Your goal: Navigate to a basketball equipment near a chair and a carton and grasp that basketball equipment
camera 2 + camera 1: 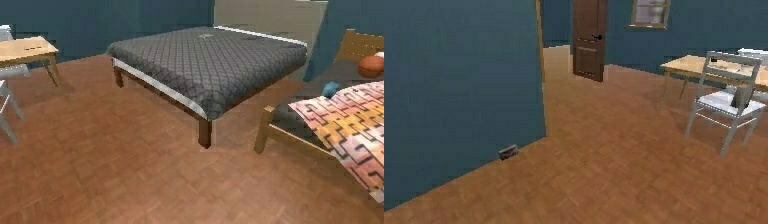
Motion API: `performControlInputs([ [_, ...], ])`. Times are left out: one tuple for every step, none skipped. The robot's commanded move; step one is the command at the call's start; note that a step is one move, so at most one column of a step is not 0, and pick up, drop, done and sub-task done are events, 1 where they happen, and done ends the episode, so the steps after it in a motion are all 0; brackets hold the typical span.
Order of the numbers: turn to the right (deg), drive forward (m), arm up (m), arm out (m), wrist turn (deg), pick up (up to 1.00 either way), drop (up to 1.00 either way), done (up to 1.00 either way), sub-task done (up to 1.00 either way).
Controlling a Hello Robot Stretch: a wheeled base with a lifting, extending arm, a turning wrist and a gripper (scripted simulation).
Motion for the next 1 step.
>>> performControlInputs([
  [45.0, 0.0, 0.0, 0.0, 0.0, 0.0, 0.0, 0.0, 0.0],
])
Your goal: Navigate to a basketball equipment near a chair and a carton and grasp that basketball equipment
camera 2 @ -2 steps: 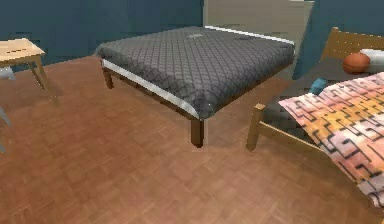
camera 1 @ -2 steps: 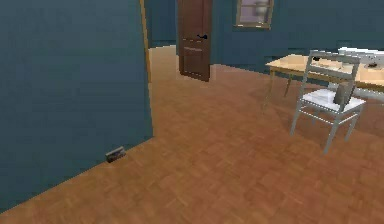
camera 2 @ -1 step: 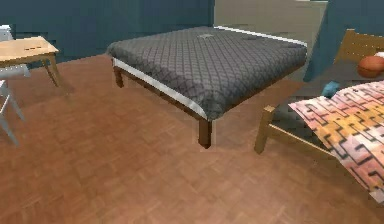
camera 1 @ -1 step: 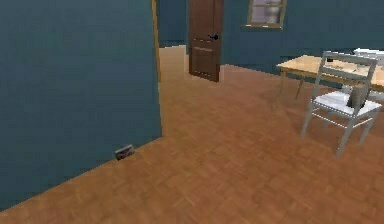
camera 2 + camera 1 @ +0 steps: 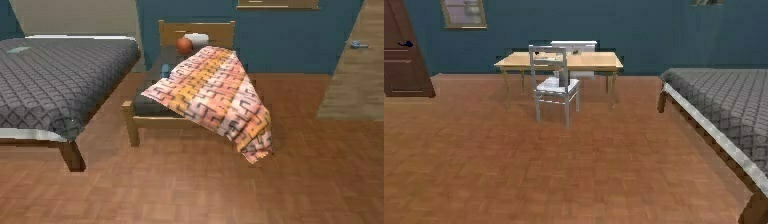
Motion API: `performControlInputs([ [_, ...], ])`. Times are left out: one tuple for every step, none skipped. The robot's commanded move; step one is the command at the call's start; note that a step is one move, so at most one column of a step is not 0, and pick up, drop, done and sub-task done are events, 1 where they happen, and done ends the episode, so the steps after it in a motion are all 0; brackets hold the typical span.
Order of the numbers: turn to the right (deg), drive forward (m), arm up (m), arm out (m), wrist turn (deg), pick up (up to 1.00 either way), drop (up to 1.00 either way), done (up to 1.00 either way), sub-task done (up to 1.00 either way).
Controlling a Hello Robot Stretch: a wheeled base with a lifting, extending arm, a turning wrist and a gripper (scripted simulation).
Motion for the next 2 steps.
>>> performControlInputs([
  [0.0, 0.2, 0.0, 0.0, 0.0, 0.0, 0.0, 0.0, 0.0],
  [-36.0, 0.0, 0.0, 0.0, 0.0, 0.0, 0.0, 0.0, 0.0],
])
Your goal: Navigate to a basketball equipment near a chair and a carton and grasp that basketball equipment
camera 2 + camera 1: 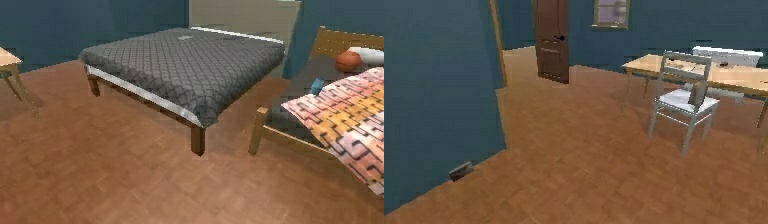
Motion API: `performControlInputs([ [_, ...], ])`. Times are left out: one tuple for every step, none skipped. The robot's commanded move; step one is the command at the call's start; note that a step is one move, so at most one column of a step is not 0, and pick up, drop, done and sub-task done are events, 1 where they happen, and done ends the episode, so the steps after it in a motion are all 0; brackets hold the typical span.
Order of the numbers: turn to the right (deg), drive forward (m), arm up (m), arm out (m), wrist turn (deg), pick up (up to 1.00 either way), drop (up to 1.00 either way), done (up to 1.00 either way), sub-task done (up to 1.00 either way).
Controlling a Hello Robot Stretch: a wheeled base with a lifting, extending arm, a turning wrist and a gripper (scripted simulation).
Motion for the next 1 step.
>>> performControlInputs([
  [0.0, 1.0, 0.0, 0.0, 0.0, 0.0, 0.0, 0.0, 0.0],
])
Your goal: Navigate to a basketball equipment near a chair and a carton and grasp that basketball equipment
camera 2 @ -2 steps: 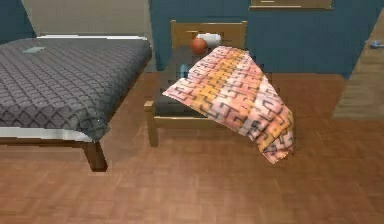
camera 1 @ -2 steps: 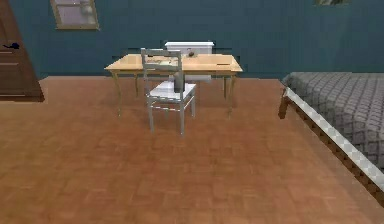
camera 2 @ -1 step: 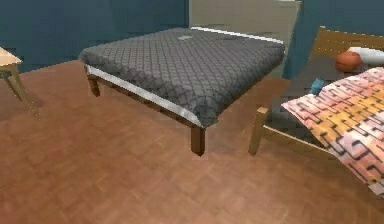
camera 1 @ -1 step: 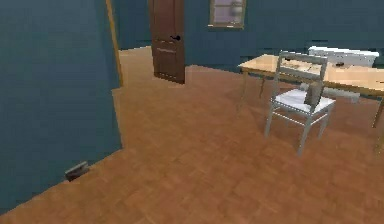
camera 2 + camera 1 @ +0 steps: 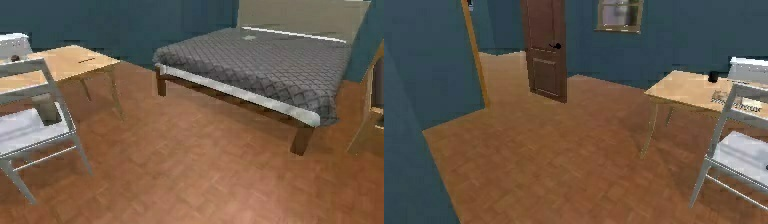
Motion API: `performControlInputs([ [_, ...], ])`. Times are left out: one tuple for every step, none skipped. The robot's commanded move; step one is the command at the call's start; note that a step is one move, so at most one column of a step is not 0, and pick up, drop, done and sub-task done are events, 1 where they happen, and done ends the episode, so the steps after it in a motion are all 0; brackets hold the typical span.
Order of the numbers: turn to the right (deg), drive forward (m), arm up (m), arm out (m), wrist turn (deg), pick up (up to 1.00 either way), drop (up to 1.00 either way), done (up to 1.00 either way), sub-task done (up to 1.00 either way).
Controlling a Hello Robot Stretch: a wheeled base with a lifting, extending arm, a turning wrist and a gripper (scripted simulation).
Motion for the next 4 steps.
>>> performControlInputs([
  [0.0, 1.0, 0.0, 0.0, 0.0, 0.0, 0.0, 0.0, 0.0],
  [-27.0, 0.0, 0.0, 0.0, 0.0, 0.0, 0.0, 0.0, 0.0],
  [0.0, 0.05, 0.0, 0.0, 0.0, 0.0, 0.0, 0.0, 0.0],
  [-30.0, 0.0, 0.0, 0.0, 0.0, 0.0, 0.0, 0.0, 0.0],
])
